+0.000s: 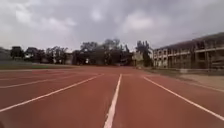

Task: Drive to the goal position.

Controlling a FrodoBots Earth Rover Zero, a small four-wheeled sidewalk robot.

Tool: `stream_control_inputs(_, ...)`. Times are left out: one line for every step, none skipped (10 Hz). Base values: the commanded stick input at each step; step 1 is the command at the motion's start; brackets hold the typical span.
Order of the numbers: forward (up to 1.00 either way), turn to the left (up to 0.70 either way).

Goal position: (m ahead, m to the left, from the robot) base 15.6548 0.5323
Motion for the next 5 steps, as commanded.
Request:
stream_control_inputs(0.45,0.00)
stream_control_inputs(0.45,0.00)
stream_control_inputs(0.45,0.00)
stream_control_inputs(0.45,0.00)
stream_control_inputs(0.45,0.00)
